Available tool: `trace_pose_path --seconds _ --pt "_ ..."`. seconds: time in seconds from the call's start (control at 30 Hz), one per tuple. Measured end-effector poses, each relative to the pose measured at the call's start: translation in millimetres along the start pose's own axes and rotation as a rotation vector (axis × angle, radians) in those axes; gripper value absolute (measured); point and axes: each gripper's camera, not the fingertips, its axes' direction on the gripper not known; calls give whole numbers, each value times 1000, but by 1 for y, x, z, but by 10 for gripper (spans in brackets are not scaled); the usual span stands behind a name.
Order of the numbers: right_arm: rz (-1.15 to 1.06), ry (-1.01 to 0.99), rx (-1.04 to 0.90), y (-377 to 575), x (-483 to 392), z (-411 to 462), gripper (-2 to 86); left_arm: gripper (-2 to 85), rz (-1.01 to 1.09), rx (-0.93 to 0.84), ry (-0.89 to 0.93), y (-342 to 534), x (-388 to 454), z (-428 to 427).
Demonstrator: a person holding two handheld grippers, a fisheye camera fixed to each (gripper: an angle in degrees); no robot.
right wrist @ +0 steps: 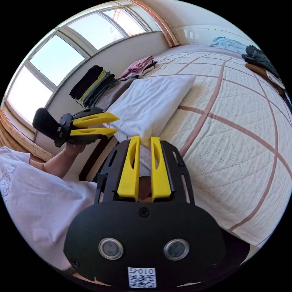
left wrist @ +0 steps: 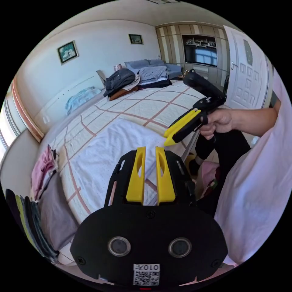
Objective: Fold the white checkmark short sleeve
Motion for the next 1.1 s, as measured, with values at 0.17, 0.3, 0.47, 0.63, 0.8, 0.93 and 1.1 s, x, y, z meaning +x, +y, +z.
trace_pose_path --seconds 0.17,0.3,0.47,0.63,0.8,0.93,1.1 --pt "85 -204 -28 -20 24 -23 48 112 100 -31 -125 -8 56 7" --pt "55 -172 -62 -29 23 -26 50 119 155 -17 -368 -28 97 18" --pt "68 -157 -47 -19 41 -21 108 113 189 -30 -385 -28 120 38" --pt "219 -239 -15 3 77 -12 129 95 176 -2 -401 -5 117 36" --pt "310 -391 -23 4 99 16 121 75 212 15 -397 22 116 46" --pt "383 -533 26 -1 115 34 94 70 128 52 -368 53 88 44" --pt "413 -593 68 0 124 45 59 76 -77 28 -228 108 43 48"
